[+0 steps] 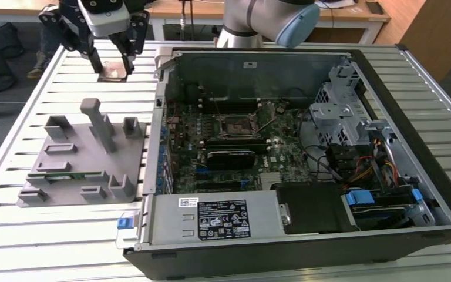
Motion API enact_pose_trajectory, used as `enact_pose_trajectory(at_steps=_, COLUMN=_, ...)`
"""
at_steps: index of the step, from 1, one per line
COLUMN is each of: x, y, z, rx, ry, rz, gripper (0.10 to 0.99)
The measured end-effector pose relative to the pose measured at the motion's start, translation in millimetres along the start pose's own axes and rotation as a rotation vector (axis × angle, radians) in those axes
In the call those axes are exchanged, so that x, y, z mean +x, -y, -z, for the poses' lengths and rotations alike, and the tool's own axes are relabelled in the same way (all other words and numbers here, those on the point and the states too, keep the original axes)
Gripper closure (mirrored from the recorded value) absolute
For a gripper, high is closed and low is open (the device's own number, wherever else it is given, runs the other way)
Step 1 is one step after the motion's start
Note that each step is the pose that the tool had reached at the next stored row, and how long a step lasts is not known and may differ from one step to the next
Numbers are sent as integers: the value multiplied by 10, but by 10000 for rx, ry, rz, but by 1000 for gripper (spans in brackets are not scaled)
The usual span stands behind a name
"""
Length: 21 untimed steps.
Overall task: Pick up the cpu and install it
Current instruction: 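Pick up the cpu and move it towards the insertion slot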
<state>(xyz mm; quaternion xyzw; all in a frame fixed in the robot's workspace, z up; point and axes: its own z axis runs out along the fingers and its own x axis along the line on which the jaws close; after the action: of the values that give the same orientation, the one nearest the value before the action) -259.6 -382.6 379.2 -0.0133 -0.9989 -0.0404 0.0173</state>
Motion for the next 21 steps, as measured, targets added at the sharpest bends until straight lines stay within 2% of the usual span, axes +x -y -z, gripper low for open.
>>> enact_pose_trajectory(at_steps=21, x=-204, y=-6, z=6, rx=0, ry=0, rz=0, gripper=561)
